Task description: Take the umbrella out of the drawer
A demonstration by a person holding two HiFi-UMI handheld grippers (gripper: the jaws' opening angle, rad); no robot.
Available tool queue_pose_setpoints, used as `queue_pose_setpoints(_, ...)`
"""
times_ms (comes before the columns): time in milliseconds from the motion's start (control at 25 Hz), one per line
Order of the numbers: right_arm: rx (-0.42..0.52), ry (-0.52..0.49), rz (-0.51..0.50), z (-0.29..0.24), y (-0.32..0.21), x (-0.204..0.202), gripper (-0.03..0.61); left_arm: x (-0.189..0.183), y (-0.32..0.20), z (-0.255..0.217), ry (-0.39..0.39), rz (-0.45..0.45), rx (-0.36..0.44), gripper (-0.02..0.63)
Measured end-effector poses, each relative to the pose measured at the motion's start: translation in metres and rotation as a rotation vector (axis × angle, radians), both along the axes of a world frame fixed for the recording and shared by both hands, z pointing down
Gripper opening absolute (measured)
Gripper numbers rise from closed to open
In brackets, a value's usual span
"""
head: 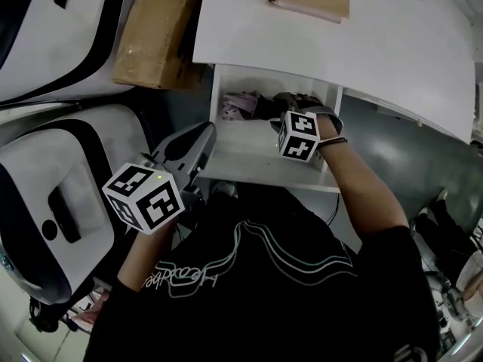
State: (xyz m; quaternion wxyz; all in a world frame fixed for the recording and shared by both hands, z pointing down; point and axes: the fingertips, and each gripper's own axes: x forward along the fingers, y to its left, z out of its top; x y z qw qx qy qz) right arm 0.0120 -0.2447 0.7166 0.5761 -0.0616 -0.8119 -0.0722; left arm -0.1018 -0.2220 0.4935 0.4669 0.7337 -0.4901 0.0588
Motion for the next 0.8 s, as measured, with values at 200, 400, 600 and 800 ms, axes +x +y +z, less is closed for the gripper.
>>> queue_pose_setpoints(200, -0.012, 0.047, -0.063, 0.024, -0.002, -0.006, 0.239, -0.006, -0.004, 0.011, 0.000, -0.030, -0.024, 0.020)
queue_pose_setpoints(400, -0.038, 0.062, -0.088, 0.039, 0.000, -0.010, 0.239, -0.009, -0.006, 0.017, 0.000, -0.053, -0.022, 0.020)
queue_pose_setpoints(600, -0.073, 0.089, -0.083, 0.045, 0.003, -0.009, 0.238, -0.011, -0.008, 0.015, -0.001, -0.088, -0.021, 0.020)
queue_pose_setpoints(800, -0.097, 0.114, -0.087, 0.046, 0.002, -0.010, 0.238, -0.011, -0.007, 0.018, 0.009, -0.112, -0.016, 0.020)
